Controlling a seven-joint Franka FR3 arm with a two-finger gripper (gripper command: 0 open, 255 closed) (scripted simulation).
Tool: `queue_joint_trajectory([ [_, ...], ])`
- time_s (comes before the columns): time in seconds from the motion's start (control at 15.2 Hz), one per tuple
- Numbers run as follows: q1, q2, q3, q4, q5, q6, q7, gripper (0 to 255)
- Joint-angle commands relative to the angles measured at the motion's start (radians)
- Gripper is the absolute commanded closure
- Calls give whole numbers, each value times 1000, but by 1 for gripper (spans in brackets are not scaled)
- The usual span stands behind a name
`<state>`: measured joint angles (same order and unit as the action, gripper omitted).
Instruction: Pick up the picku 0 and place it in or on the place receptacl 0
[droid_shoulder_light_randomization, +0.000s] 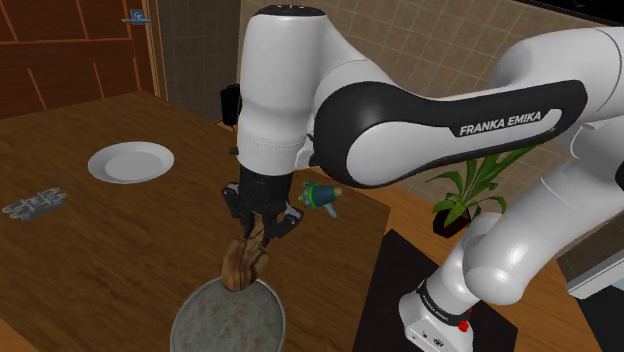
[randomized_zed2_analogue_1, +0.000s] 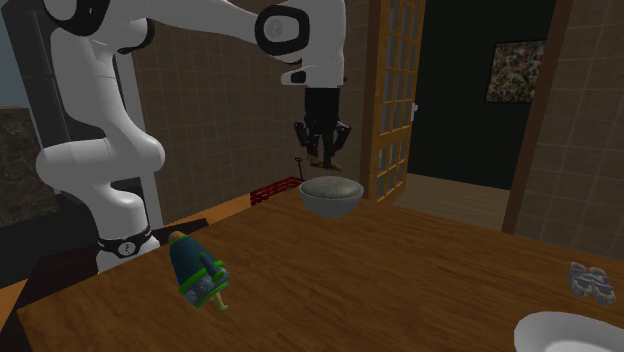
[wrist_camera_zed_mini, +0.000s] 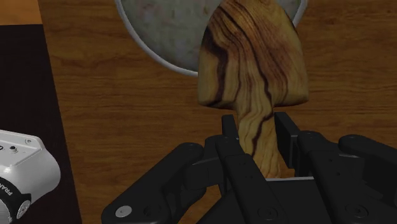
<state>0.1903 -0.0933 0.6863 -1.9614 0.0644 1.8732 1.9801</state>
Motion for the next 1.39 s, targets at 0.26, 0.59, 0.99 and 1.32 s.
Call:
queue_joint_trajectory([
  [0.26, 74, 79, 100, 82, -48, -19, 194, 255],
  [0.59, 77, 92, 102, 26, -58, 46, 201, 255],
  [0.99, 81, 118, 104, -33, -78, 124, 216, 255],
  [1.32, 84, 138, 105, -64, -94, 168, 227, 255],
])
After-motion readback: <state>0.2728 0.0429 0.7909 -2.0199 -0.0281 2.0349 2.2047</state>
